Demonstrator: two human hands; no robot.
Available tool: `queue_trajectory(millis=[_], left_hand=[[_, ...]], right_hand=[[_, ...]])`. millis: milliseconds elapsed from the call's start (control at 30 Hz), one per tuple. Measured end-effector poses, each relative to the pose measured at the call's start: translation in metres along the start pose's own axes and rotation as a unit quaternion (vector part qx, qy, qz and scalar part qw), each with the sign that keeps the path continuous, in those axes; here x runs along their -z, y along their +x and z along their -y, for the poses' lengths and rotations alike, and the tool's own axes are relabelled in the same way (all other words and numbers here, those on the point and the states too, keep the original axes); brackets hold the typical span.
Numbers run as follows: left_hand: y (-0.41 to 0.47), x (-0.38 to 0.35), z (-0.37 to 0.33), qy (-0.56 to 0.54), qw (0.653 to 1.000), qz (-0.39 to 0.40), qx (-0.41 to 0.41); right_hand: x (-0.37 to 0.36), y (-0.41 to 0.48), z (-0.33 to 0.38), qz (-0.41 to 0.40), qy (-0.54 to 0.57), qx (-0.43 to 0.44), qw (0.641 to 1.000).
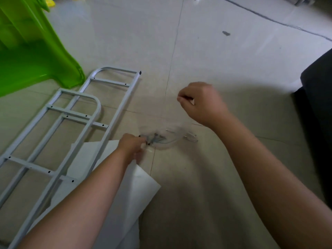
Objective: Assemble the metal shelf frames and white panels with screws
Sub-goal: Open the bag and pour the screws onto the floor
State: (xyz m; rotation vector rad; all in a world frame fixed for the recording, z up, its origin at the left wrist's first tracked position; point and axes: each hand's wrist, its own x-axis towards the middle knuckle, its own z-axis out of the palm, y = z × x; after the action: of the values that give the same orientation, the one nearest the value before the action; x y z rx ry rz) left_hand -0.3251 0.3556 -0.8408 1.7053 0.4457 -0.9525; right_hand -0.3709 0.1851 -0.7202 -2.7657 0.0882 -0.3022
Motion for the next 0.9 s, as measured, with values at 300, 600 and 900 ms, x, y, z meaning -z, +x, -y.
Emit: queue_trajectory(millis=[300, 600, 900], left_hand=[[-0.027, 0.028, -0.027, 0.178, 0.919, 0.066, -0.345], [-0.046, 0.153, -0.021, 0.122, 0.897, -0.349, -0.243], [-0.061, 0.309, 0.066, -0.235, 0.897, -0.374, 0.030]], right_hand=[[0.020, 0.004, -0.009, -0.031, 0.292, -0.202, 0.934], [-0.043, 0.049, 0.069, 0.031, 0.256, -0.176, 0.950], [-0.142, -0.001, 0.161, 0.397, -0.018, 0.117, 0.910]])
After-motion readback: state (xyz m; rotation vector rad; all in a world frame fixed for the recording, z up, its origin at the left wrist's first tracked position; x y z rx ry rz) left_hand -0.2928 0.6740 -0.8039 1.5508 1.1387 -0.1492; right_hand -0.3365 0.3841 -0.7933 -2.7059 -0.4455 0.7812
